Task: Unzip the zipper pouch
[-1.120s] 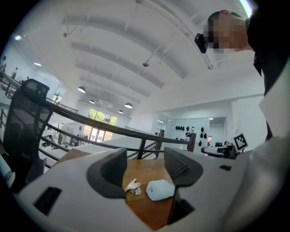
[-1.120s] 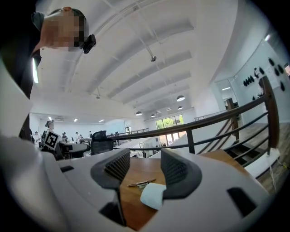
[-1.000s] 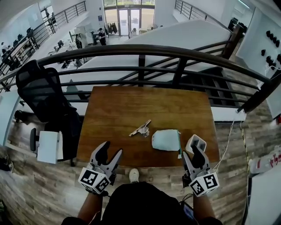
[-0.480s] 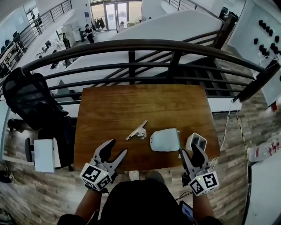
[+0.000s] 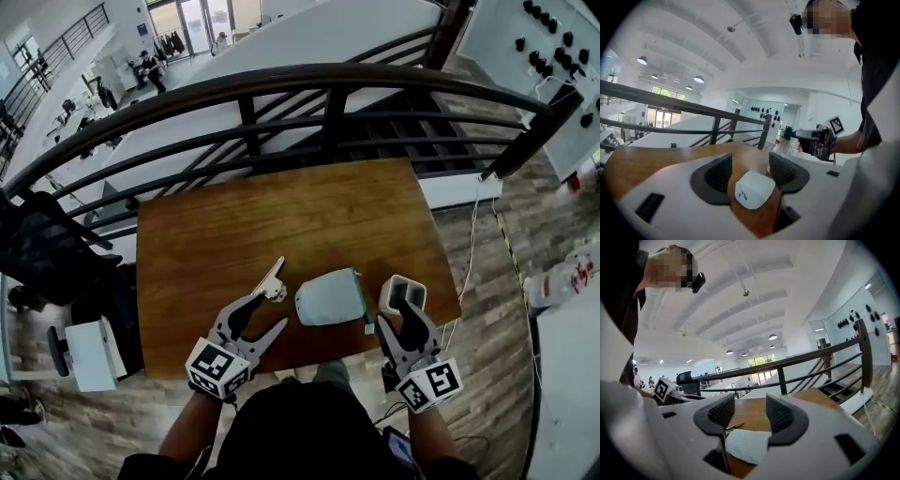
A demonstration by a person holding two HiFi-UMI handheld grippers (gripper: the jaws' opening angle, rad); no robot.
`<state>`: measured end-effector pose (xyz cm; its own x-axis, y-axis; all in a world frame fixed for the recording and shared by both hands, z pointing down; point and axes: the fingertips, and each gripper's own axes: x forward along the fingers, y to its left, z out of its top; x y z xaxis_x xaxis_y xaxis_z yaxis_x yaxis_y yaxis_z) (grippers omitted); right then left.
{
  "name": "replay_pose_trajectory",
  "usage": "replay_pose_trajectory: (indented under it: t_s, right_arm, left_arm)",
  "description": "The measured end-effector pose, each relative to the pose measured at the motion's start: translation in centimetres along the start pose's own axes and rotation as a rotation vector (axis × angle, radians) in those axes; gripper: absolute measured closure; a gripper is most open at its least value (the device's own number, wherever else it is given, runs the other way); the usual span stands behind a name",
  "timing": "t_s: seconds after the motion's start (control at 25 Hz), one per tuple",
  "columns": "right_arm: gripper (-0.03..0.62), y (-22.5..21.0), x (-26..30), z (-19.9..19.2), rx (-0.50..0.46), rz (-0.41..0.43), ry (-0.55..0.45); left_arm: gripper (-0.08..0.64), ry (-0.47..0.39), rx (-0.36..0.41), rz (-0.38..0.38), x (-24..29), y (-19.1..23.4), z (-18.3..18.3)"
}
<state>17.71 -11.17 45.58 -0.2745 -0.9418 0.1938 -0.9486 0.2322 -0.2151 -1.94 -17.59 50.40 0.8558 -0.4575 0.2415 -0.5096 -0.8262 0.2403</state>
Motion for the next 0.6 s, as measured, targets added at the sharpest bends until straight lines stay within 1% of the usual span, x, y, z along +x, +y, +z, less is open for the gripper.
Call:
replay_pose_trajectory:
  t_s: [0.12,0.24,0.36,0.48,0.56,0.6]
  right_arm:
    - [0.386,-1.3,0.3,-0.5,0.022,-0.015,0.013]
    - [0.387,-2.7,0.2,-1.0,0.043,-0.033,0.024]
    - [0.387,-3.9,-0.4,-1.5,0.06,-0.054,0.038]
    - [0.387,-4.8,-1.1,-2.0,0.069,-0.078,0.054]
    - [0.388,-5.5,-1.6,-2.2,0.077,-0.093,0.057]
    - [0.388,-5.8,-1.8,-2.3,0.083,-0.098,0.054]
  left_arm:
    - [0.305,0.09,0.044,-0.062,3.4,-1.0,-1.6]
    - [0.307,0.243,0.1,-0.12,6.8,-2.0,-4.6]
    - [0.305,0.386,0.202,-0.171,9.3,-3.4,-7.6]
    - [0.305,0.456,0.282,-0.195,10.9,-4.2,-9.3]
    - [0.305,0.49,0.306,-0.22,12.1,-4.9,-9.9]
    - [0.305,0.514,0.303,-0.239,12.7,-5.4,-10.2]
